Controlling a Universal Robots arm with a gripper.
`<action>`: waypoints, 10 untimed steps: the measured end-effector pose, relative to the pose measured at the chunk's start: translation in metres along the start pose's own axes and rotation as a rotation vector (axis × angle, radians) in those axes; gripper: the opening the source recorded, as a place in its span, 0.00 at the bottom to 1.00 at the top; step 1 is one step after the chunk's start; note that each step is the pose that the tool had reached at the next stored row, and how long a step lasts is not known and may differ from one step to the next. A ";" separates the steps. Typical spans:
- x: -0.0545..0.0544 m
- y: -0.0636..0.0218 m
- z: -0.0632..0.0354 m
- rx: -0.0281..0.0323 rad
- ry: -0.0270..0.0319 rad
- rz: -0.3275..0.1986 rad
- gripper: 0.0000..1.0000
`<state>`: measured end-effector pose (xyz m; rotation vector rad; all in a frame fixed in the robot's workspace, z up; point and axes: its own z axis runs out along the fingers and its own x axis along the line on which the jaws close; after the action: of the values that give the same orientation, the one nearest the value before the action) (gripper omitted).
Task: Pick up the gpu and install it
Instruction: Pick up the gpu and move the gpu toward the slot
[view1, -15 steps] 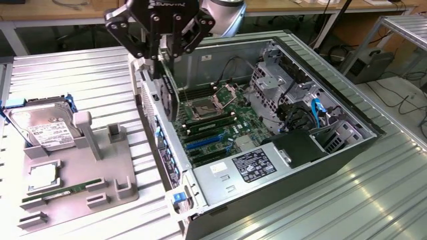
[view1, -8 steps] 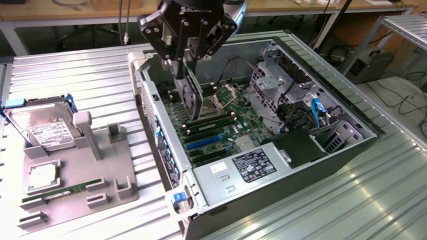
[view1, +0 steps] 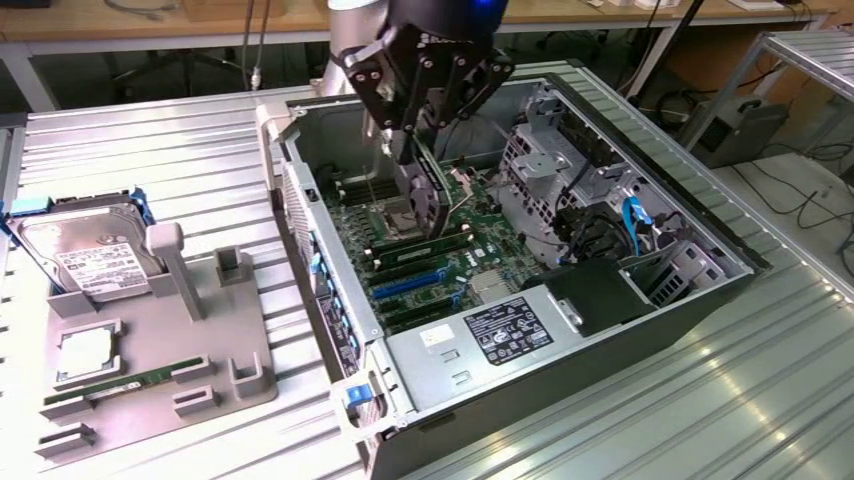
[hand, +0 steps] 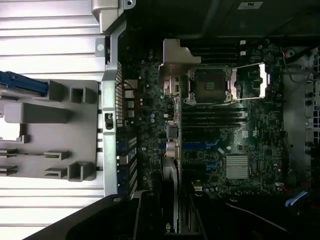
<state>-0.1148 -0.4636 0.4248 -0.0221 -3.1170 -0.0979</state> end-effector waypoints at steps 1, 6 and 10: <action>-0.005 0.0003 0.0018 0.0017 0.0000 0.000 0.26; -0.034 0.0023 0.0128 0.0137 0.0000 0.000 0.26; -0.057 0.0043 0.0213 0.0228 0.0000 -0.001 0.26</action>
<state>-0.0583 -0.4588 0.4025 -0.0208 -3.1178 -0.0624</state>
